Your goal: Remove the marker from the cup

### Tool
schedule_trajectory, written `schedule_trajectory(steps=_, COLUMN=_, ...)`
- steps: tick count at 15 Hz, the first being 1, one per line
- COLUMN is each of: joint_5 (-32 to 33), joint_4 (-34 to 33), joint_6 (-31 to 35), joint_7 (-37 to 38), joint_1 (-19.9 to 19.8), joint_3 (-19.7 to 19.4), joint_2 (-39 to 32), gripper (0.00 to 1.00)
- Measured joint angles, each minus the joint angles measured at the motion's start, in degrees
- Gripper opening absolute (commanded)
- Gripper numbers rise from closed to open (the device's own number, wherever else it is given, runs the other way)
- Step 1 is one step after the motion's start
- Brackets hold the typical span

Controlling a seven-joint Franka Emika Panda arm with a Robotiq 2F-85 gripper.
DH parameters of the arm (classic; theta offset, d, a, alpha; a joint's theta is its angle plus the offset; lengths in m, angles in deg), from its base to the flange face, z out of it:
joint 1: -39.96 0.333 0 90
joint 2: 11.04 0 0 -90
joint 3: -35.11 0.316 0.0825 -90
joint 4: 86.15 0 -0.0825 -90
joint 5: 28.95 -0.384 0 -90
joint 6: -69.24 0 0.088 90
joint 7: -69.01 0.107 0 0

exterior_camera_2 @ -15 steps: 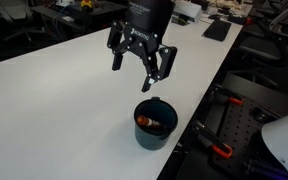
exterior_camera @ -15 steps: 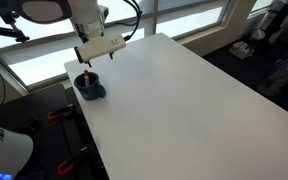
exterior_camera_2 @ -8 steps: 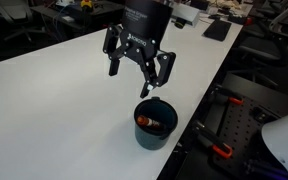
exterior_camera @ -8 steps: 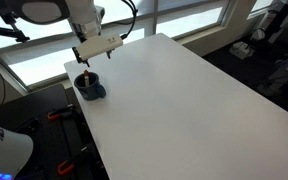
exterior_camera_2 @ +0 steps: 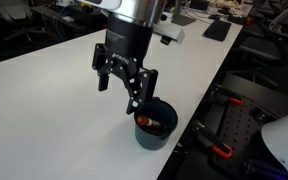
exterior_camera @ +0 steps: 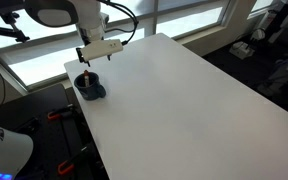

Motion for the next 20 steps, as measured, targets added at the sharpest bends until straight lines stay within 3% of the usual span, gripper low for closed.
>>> schedule_trajectory(steps=9, joint_5=7.96, joint_4=-0.24, joint_6=-3.08, joint_7=10.44, joint_1=-2.58, joint_3=6.89, joint_2=-2.81, gripper=1.00)
schedule_trajectory(steps=20, joint_5=10.12, joint_4=4.13, joint_6=-3.83, joint_7=14.77, joint_1=-3.41, joint_3=9.28, joint_2=-0.10, gripper=1.00)
